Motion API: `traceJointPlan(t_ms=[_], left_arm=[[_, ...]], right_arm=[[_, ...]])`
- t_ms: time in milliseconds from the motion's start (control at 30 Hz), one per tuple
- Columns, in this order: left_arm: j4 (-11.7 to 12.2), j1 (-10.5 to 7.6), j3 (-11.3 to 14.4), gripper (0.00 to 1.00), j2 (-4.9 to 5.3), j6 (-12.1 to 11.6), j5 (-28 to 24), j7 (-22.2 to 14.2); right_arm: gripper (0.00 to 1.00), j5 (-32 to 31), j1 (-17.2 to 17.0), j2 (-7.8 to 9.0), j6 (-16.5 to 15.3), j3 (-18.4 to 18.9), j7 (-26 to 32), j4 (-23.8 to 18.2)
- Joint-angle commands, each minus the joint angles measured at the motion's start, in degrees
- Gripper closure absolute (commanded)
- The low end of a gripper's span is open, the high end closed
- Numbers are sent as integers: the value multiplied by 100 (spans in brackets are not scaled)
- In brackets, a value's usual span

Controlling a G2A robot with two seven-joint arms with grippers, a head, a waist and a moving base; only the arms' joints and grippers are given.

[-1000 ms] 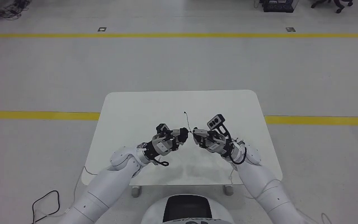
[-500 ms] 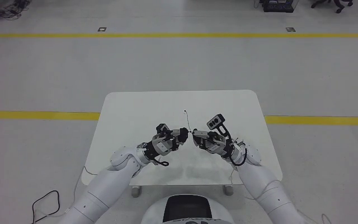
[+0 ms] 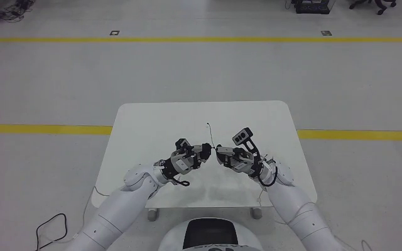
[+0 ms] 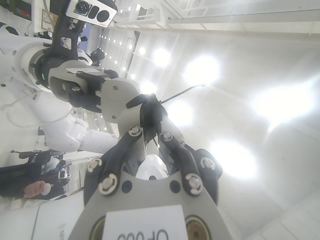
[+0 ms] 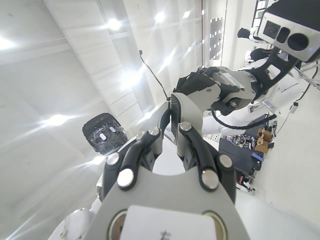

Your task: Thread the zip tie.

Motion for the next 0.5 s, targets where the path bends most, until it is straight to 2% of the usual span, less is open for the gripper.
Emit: traceJointPlan(t_ms=[0, 167, 467], left_arm=[[0, 0, 0, 100, 0, 0, 0, 0], [0, 0, 0, 100, 0, 0, 0, 0], [0, 0, 0, 100, 0, 0, 0, 0]], right_arm=[[94, -2, 0, 1, 1, -1, -11, -1], [90, -1, 0, 1, -9, -2, -34, -4], [91, -3, 4, 5, -35, 2, -38, -27]])
